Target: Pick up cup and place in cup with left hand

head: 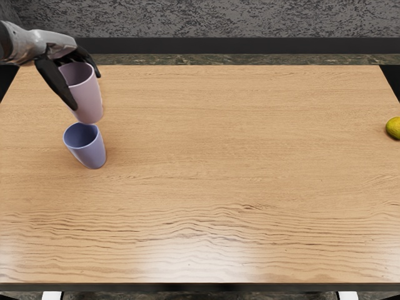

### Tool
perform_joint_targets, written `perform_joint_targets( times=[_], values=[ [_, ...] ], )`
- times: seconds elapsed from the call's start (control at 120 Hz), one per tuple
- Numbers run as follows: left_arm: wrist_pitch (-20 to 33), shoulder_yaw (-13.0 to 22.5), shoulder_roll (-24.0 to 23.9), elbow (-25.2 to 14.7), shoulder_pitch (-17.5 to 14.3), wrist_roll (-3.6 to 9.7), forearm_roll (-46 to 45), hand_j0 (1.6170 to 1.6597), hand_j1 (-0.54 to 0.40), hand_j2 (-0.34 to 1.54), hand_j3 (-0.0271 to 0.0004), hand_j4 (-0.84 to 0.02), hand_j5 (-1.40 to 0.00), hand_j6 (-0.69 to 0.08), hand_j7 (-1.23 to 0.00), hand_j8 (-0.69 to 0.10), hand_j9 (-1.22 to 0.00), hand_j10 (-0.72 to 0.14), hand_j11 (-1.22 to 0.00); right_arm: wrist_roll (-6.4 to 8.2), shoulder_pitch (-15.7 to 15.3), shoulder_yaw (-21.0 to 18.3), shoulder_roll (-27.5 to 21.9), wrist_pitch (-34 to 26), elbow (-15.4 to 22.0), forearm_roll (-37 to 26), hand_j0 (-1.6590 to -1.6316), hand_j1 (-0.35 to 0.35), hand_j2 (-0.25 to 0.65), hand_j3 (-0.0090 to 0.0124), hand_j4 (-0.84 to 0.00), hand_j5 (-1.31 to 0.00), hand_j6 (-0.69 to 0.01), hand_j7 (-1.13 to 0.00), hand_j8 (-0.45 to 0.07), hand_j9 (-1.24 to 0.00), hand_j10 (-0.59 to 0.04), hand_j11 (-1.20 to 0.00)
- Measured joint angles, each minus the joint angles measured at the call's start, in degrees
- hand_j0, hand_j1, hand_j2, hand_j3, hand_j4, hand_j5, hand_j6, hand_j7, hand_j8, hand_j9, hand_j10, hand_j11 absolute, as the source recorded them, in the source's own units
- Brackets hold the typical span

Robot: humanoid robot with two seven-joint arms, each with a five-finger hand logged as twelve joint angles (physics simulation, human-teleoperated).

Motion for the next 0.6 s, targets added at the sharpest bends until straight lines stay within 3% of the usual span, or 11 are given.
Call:
perform_joint_targets(
  times=[0.225,0.6],
  values=[
    [-1.6,0.0,4.2,-2.2,-0.3,0.01,-1.8,1.6519,-0.132,0.13,0.0000,-0.438,-0.67,-0.265,-0.67,-0.250,-0.66,-0.366,-0.68,-0.04,0.1,0.0,0.0,0.0,0.0,0.0,-1.6581,-0.312,-0.006,0.0000,-0.031,-0.04,-0.031,-0.04,-0.031,-0.04,-0.031,-0.04],
    [-2.6,0.2,5.7,-3.6,0.2,0.01,-4.2,1.6500,-0.145,0.17,0.0000,-0.413,-0.71,-0.236,-0.70,-0.225,-0.69,-0.339,-0.71,-0.05,0.1,0.0,0.0,0.0,0.0,0.0,-1.6581,-0.312,-0.006,0.0000,-0.031,-0.04,-0.031,-0.04,-0.031,-0.04,-0.031,-0.04]
  ],
)
